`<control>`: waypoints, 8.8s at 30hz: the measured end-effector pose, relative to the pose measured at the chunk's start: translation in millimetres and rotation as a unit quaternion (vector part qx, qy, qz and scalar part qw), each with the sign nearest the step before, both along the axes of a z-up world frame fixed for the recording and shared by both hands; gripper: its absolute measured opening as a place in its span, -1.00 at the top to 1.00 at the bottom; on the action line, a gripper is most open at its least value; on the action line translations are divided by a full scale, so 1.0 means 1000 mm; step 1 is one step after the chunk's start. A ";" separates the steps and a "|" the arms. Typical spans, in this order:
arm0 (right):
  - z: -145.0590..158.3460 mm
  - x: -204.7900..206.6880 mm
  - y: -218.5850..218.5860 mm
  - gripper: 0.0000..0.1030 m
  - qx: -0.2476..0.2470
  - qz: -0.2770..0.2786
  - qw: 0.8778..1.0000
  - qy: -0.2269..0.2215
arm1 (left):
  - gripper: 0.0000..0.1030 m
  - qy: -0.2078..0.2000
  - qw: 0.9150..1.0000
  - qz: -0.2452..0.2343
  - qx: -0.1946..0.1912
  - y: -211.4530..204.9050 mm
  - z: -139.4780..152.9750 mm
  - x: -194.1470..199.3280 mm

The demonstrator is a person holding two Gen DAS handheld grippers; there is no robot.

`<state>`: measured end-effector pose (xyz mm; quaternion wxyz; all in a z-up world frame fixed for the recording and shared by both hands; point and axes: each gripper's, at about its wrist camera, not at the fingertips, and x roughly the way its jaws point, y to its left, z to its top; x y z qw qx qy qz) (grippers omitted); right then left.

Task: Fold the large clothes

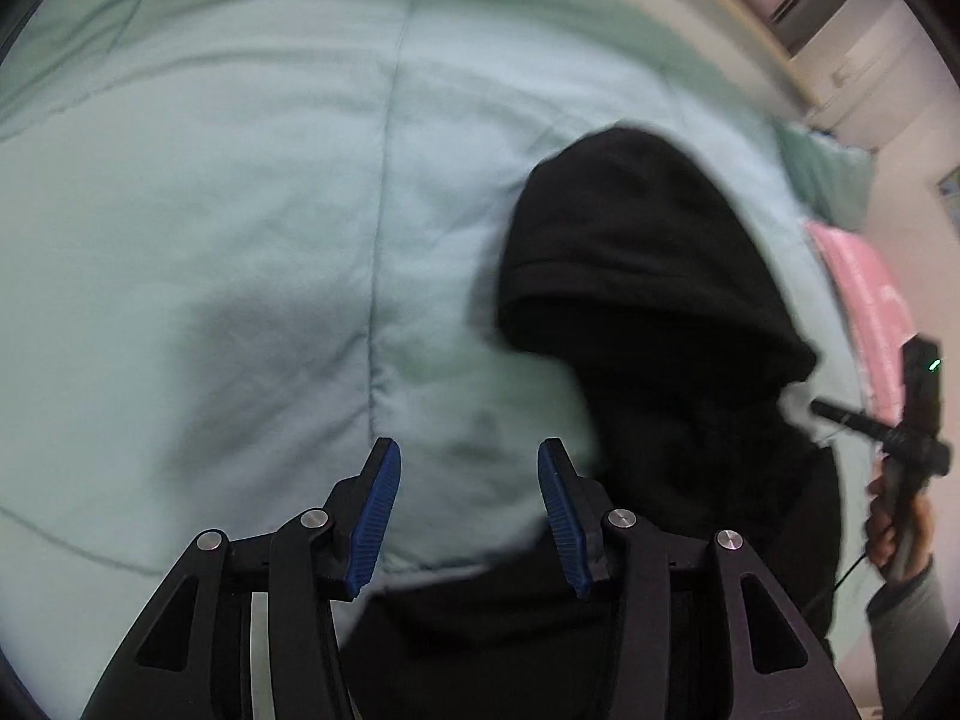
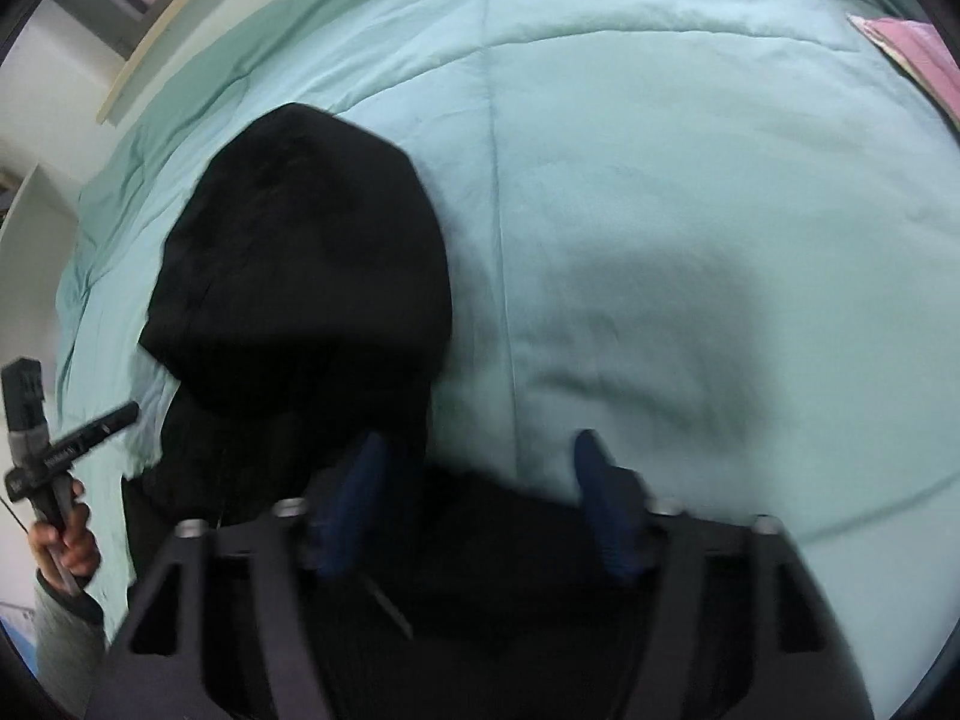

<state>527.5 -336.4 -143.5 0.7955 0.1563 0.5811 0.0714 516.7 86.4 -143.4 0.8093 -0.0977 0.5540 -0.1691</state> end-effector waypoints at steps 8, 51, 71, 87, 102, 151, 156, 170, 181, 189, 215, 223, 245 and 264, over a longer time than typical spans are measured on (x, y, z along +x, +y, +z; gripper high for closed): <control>0.065 0.012 0.023 -0.40 -0.003 0.004 0.995 -0.104 | 0.03 -0.085 0.996 0.002 -0.037 -0.048 0.057 0.047; 0.030 0.117 0.099 -0.12 -0.072 0.122 0.984 -0.104 | -0.01 -0.030 0.998 0.013 -0.056 -0.055 -0.015 0.061; 0.013 0.074 0.040 -0.17 -0.049 0.114 0.992 -0.038 | -0.11 -0.064 0.995 -0.074 -0.032 -0.047 0.016 0.052; -0.014 0.178 0.037 -0.48 0.002 0.168 0.986 -0.005 | -0.12 0.059 0.985 -0.135 -0.091 -0.047 -0.045 0.163; 0.045 0.119 0.086 0.60 0.009 0.261 0.960 -0.097 | 0.37 -0.055 0.973 -0.184 -0.125 -0.052 0.041 0.076; -0.035 -0.191 0.156 -0.51 -0.051 0.114 0.992 0.036 | 0.36 0.118 0.991 -0.051 -0.043 -0.057 -0.030 -0.230; -0.042 -0.211 0.163 -0.52 -0.078 0.120 0.990 -0.012 | 0.36 0.113 0.986 -0.003 -0.120 -0.033 -0.023 -0.237; -0.028 -0.244 0.175 -0.52 -0.067 0.143 0.988 -0.007 | 0.36 0.138 0.985 -0.017 -0.104 -0.013 -0.038 -0.283; 0.000 -0.268 0.132 -0.54 -0.030 0.121 0.992 -0.005 | 0.36 0.087 0.992 -0.011 -0.091 0.053 0.031 -0.343; 0.019 -0.330 0.060 -0.54 -0.070 0.068 0.995 0.010 | 0.36 0.139 0.984 0.085 -0.070 0.166 0.026 -0.427; 0.017 -0.422 -0.051 -0.54 -0.072 -0.029 0.993 0.085 | 0.02 0.206 0.923 0.092 -0.310 0.147 -0.026 -0.519; 0.025 -0.461 -0.073 -0.54 -0.023 -0.041 0.996 0.082 | 0.02 0.232 0.941 0.037 -0.243 0.116 -0.025 -0.511; -0.038 -0.547 -0.068 -0.10 0.054 -0.029 0.988 0.141 | 0.01 0.287 0.941 -0.006 -0.178 0.059 -0.046 -0.517; 0.061 -0.504 -0.027 0.64 0.147 0.012 0.989 -0.017 | 0.71 0.096 0.964 0.030 -0.247 0.076 0.065 -0.452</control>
